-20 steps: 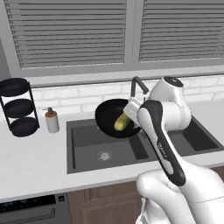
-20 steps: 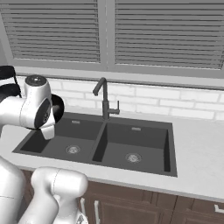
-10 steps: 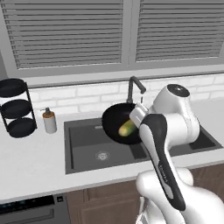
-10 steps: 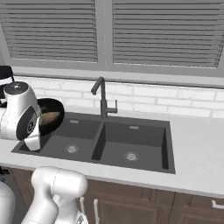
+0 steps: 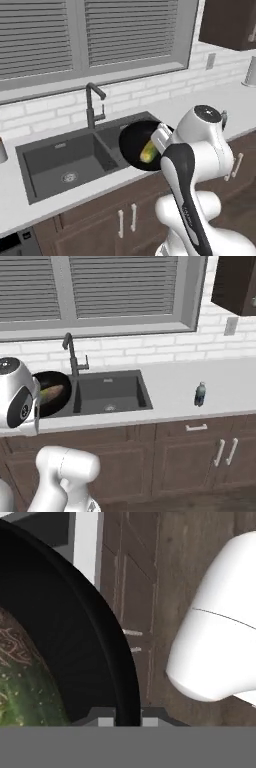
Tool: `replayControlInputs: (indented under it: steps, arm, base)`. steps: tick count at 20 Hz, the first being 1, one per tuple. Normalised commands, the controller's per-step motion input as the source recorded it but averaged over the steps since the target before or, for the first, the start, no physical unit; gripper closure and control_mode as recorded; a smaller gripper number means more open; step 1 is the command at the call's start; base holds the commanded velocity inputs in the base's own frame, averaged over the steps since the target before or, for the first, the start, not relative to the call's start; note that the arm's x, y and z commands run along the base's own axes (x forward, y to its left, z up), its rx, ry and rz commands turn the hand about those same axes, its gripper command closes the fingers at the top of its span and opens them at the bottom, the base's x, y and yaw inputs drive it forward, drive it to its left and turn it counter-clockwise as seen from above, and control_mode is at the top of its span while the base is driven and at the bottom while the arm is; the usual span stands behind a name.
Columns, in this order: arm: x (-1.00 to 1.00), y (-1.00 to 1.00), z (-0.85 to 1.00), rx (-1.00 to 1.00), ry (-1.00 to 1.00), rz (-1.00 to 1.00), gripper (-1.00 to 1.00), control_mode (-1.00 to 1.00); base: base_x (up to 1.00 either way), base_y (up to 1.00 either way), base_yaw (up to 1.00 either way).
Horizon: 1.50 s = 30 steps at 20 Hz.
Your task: Pick the cucumber from the sink and place it in the bowl. Then pick the bowl and place it in the microwave. Then close the microwave door and press the start button.
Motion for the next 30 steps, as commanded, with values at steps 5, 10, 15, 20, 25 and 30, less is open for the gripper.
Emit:
replayControlInputs:
  steps: [5,10,15,20,25,30]
  arm:
    - [0.0,0.0,0.0,0.0,0.0,0.0,1.0,1.0]
    - [0.0,0.0,0.0,0.0,0.0,0.0,1.0,1.0]
    - [0.0,0.0,0.0,0.0,0.0,0.0,1.0,1.0]
    - [0.0,0.0,0.0,0.0,0.0,0.0,1.0,1.0]
    - [0.0,0.0,0.0,0.0,0.0,0.0,1.0,1.0]
    - [0.0,0.0,0.0,0.0,0.0,0.0,1.0,1.0]
  base:
    - [-0.13,-0.34,-0.75]
    - [-0.08,-0.38,-0.78]
    - [-0.02,-0.32,-0.79]
    - [0.0,-0.31,-0.78]
    - [0.0,-0.36,-0.75]
    - [0.0,-0.42,-0.73]
